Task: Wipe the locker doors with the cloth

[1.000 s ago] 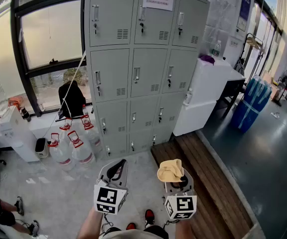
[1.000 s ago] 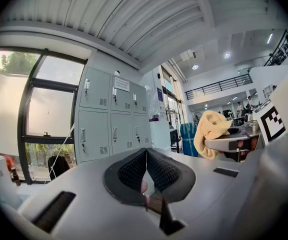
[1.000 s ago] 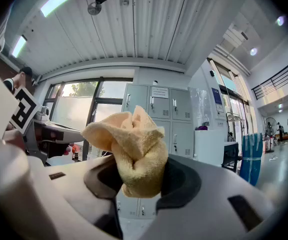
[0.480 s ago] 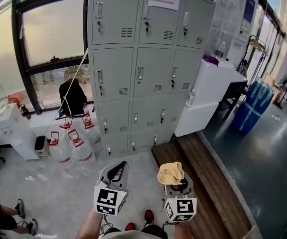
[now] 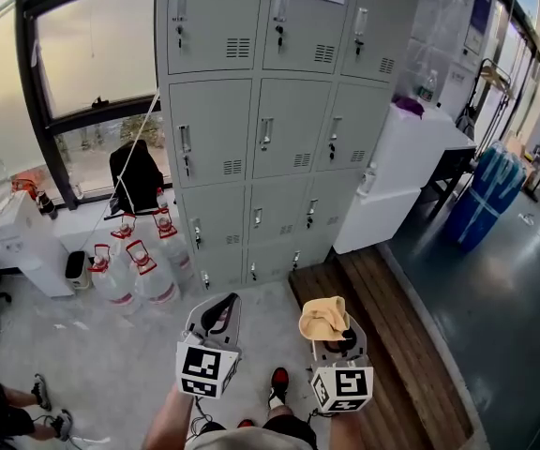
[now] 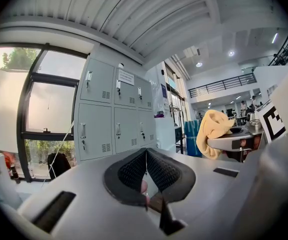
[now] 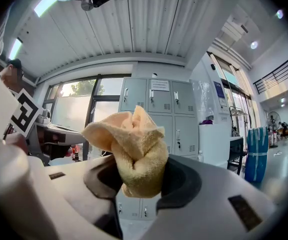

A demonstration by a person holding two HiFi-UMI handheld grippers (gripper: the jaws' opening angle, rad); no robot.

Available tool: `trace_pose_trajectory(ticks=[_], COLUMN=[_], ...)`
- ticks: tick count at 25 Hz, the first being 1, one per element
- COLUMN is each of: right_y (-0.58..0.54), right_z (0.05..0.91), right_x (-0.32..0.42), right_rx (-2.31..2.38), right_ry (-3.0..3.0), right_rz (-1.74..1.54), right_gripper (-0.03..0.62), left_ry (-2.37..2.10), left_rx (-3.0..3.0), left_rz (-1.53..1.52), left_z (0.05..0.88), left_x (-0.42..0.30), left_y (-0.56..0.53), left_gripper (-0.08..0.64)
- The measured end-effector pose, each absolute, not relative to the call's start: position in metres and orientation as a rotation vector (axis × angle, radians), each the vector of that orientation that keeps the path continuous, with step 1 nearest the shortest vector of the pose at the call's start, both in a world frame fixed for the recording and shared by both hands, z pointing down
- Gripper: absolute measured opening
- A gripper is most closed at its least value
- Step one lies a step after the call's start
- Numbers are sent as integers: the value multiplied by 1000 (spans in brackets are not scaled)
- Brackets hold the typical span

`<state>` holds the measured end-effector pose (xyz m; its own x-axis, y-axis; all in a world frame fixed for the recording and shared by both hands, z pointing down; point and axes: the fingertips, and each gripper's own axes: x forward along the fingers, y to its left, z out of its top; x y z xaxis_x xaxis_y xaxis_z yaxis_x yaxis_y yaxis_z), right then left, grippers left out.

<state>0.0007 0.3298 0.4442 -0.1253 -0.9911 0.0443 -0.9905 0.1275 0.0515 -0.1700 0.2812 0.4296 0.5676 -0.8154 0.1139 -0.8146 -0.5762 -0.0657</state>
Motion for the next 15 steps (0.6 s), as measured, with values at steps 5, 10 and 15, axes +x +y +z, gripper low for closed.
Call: trace_pose_trajectory(ticks=[5,10,15], right_y=[279,217,158], right_z=[445,447,446], right_x=[21,41,61], right_rx=[2013,1964,1917], right_ry=[-2346,-2385,-2420], right_rz=[-12,8,17], right_gripper=[179,180,179], left_ry=[1486,1548,1594], left_rx=[-2750,-2727,-2705], left_rz=[-218,-225,-225], left_z=[431,429,426], left_x=[-155,-137,-115], left_y=[237,182,130], left_gripper=[23,23,23])
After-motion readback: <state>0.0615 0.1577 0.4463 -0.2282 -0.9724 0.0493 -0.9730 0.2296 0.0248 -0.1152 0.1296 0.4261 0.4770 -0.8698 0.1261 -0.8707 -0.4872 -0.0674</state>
